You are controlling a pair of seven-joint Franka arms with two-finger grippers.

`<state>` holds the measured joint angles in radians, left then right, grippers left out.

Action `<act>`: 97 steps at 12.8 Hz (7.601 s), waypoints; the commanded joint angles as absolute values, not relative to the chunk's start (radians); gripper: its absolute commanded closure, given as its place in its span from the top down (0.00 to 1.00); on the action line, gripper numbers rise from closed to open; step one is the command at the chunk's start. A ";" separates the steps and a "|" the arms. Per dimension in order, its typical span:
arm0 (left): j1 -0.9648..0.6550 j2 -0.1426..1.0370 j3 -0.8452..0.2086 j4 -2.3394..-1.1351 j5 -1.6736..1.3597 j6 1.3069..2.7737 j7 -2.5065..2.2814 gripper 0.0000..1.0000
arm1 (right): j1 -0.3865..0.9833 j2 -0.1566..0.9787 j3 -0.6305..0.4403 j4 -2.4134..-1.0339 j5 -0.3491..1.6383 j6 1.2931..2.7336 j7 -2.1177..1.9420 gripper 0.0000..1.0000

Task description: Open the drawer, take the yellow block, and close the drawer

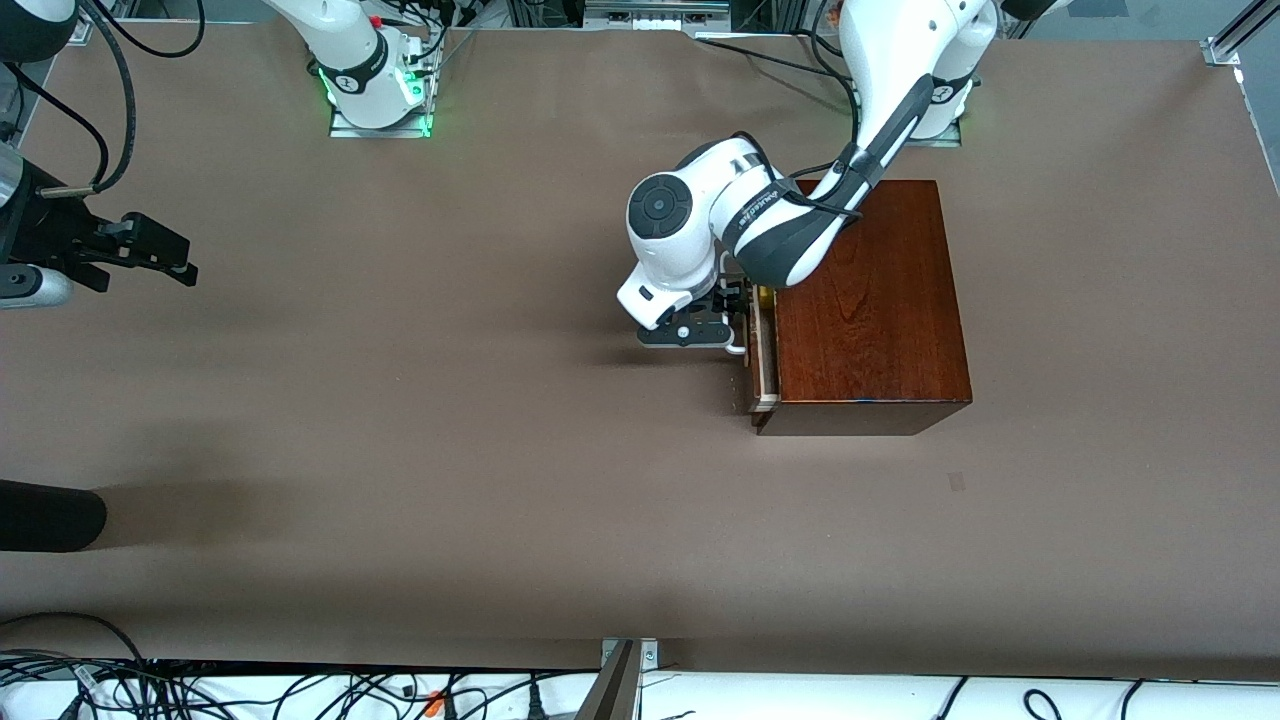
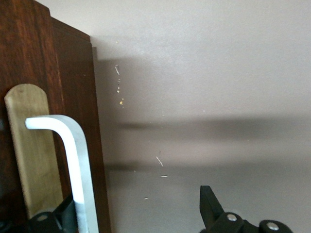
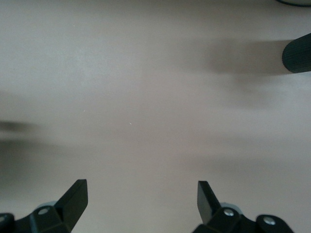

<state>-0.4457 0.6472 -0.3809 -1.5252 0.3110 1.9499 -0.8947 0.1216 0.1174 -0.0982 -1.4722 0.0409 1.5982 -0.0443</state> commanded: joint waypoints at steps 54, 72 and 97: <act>-0.272 0.439 -0.393 -1.180 0.244 1.416 -0.505 1.00 | 0.118 0.109 -0.094 -1.482 0.052 1.632 -0.043 1.00; -0.130 0.061 0.063 -1.604 -0.057 1.633 0.069 1.00 | 0.731 0.256 -0.046 -1.474 0.098 1.733 -0.201 1.00; -0.066 -0.044 0.029 -1.752 0.003 1.764 0.083 1.00 | 1.032 0.857 -0.049 -1.097 -0.101 2.091 -0.459 0.94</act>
